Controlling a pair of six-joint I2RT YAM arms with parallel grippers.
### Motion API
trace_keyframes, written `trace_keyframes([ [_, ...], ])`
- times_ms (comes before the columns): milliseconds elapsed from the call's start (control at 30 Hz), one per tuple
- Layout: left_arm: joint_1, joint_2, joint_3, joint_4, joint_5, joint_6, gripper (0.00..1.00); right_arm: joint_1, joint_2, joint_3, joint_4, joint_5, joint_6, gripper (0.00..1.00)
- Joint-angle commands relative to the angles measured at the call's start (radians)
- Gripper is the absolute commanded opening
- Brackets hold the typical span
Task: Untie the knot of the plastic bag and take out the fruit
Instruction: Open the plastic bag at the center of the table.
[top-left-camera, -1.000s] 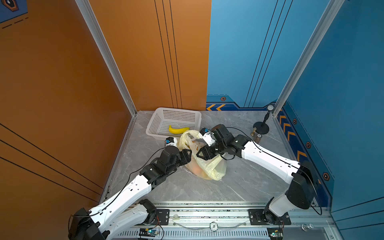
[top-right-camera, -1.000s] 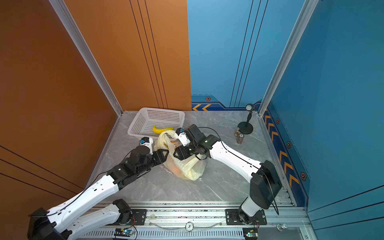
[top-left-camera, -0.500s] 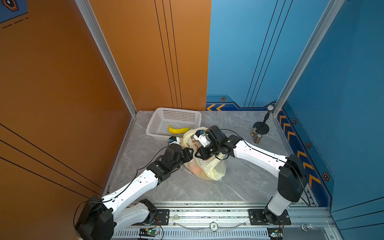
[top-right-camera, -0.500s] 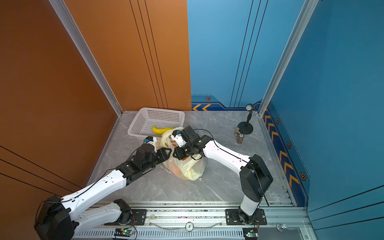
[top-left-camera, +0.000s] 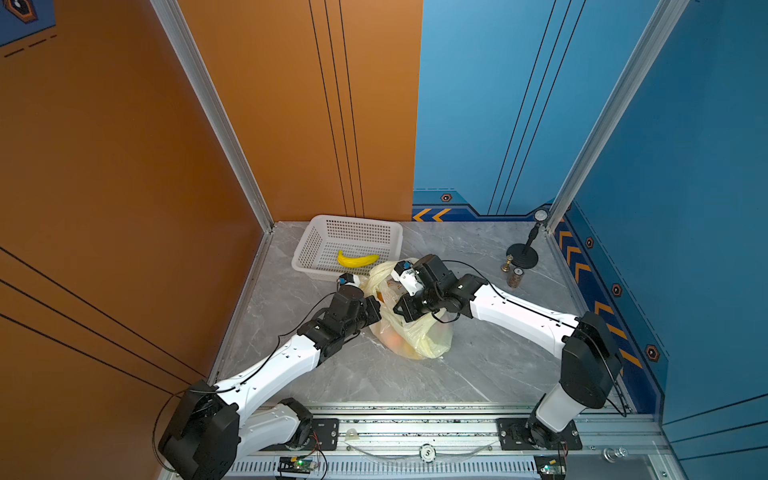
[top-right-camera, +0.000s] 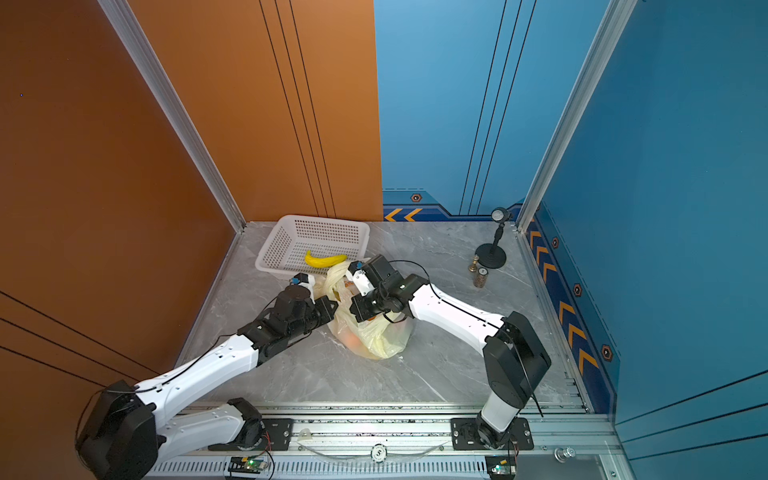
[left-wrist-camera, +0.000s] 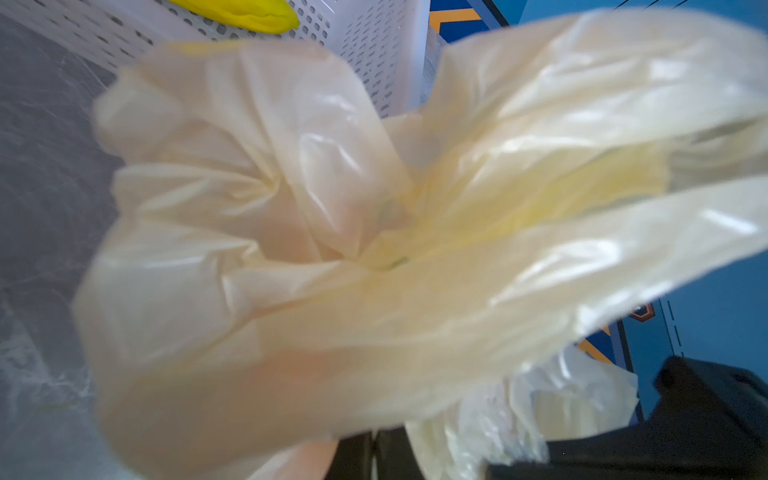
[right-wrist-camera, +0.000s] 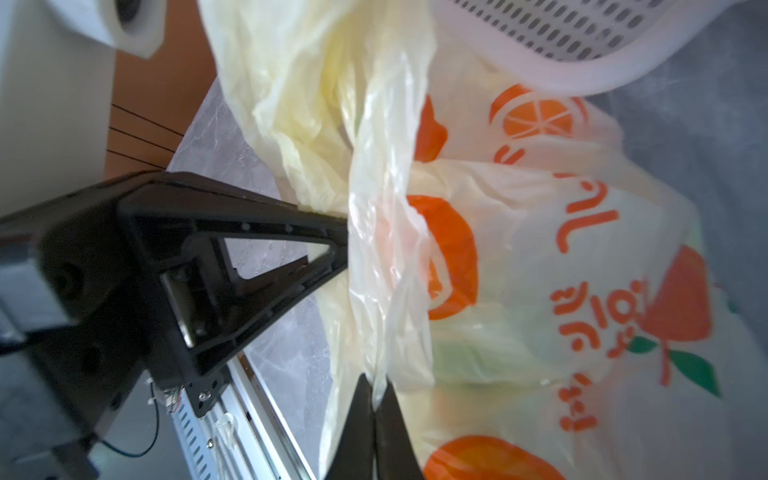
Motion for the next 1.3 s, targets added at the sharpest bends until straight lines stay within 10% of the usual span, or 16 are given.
trace_keyframes([
  [0, 0.035, -0.059, -0.004, -0.101, -0.021, 0.055, 0.00, -0.015, -0.059, -0.020, -0.028, 0.158, -0.026, 0.00],
  [367, 0.246, -0.368, -0.032, -0.469, -0.053, 0.169, 0.00, -0.192, -0.231, -0.137, -0.122, 0.506, -0.013, 0.00],
  [567, 0.368, -0.453, -0.049, -0.490, 0.028, 0.199, 0.00, -0.317, -0.317, -0.208, -0.114, 0.477, 0.027, 0.00],
  [733, 0.372, -0.445, -0.033, -0.399, 0.110, 0.230, 0.43, -0.296, -0.304, -0.210, -0.098, 0.362, 0.038, 0.04],
  [867, 0.374, -0.445, 0.079, -0.435, 0.062, 0.337, 0.63, -0.288, -0.348, -0.197, -0.110, 0.337, 0.035, 0.28],
  [1000, 0.372, -0.424, 0.185, -0.424, 0.066, 0.441, 0.70, -0.267, -0.400, -0.172, -0.121, 0.303, 0.027, 0.41],
  [1267, 0.270, -0.231, 0.363, -0.407, 0.444, 0.720, 0.75, -0.177, -0.415, -0.084, -0.192, 0.271, -0.009, 0.56],
])
